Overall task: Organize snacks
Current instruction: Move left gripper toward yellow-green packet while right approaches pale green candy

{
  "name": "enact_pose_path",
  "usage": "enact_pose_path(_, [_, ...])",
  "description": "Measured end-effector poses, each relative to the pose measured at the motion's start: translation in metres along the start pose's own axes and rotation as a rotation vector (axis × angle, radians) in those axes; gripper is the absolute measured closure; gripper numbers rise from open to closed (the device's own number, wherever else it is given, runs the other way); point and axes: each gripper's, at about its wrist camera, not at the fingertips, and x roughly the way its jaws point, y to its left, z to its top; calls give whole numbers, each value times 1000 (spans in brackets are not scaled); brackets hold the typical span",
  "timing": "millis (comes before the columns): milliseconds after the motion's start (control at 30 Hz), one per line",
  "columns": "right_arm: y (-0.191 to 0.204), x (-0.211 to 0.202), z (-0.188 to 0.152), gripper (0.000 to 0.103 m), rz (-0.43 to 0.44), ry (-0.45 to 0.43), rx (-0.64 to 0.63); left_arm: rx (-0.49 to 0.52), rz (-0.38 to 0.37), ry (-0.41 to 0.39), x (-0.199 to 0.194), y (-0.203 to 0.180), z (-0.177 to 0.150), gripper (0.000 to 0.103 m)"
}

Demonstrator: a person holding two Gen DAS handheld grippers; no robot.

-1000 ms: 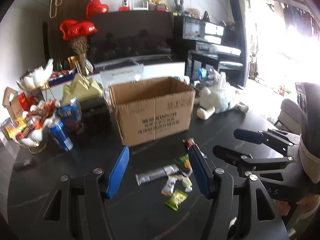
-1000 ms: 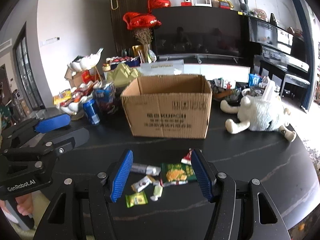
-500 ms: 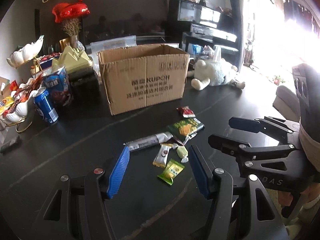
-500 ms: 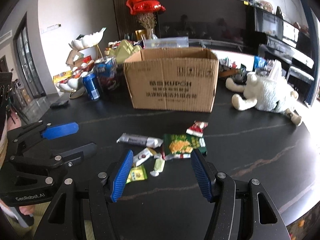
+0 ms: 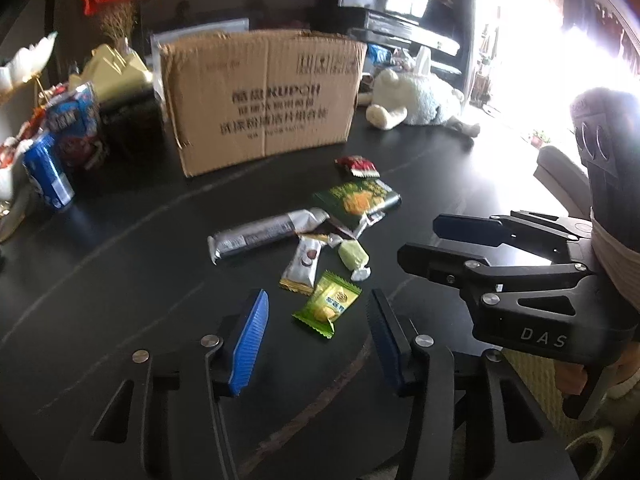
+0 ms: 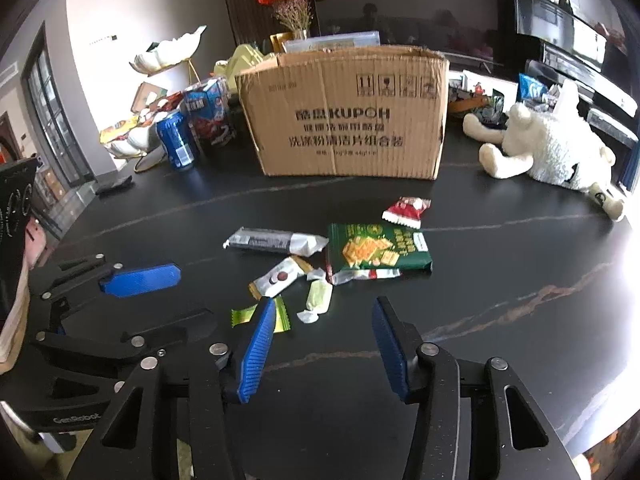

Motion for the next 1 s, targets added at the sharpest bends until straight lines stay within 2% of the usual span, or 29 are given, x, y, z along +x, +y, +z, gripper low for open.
enact_pose_path(400, [-6,26,-6,62,22,57,18,-26,-68,59,31,6,-6,58])
enact_pose_path(700, [-12,39,-7,67,40,83,43,-14,-69,68,43,7,-5,59])
enact_pose_path(867, [-13,43,-5,68,46,82,47,-24,-74,64,45,9,-6,65])
enact_pose_path(1000, [-13,48,-4,69,63,90,54,-16,-93,69,45,9,-7,81])
